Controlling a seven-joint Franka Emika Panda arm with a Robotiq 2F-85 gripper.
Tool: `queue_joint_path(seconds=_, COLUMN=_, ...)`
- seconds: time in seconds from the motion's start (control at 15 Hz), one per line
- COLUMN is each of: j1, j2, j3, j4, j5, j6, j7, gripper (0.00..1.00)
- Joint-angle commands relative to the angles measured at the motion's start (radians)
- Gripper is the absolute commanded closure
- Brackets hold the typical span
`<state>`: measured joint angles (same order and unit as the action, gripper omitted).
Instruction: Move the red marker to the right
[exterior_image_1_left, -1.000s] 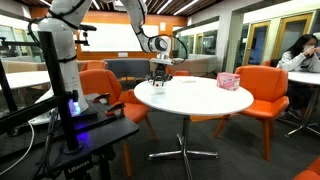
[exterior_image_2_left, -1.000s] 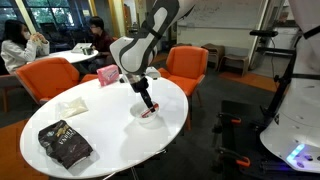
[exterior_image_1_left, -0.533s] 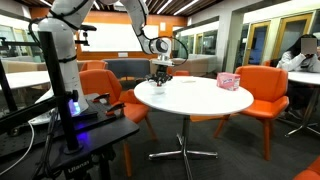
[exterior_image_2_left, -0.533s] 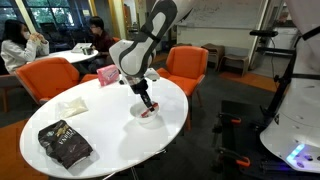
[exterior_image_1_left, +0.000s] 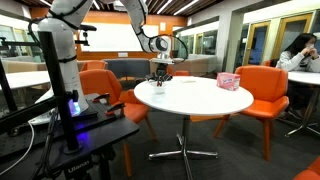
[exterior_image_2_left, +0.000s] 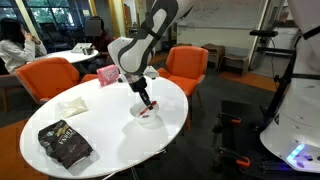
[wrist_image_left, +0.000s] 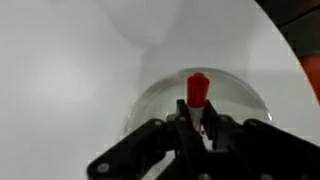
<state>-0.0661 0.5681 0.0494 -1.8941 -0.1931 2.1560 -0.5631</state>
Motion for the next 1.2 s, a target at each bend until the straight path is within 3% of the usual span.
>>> queue_joint_path(seconds=0.0, j1=-0.021, j2=-0.078, j3=0.015, j4=-0.066, j5=-0.009, j6=0.020, j7=-0.037, gripper=0.95)
queue_joint_path(seconds=0.4, j1=-0.070, j2=-0.192, j3=0.015, j4=-0.146, j5=0.008, j6=0.069, j7=-0.185, gripper=0.95)
queue_joint_path(seconds=0.53, j1=-0.101, j2=-0.218, j3=0.009, j4=-0.164, j5=0.068, j6=0.122, j7=-0.177, gripper=0.95)
queue_joint_path(seconds=0.8, j1=-0.140, j2=-0.231, j3=-0.010, j4=-0.177, j5=0.194, j6=0.229, j7=-0.100, gripper=0.95)
queue_joint_path(seconds=1.13, j1=-0.130, j2=-0.154, j3=-0.060, j4=-0.129, j5=0.200, j6=0.371, j7=0.109, gripper=0.95)
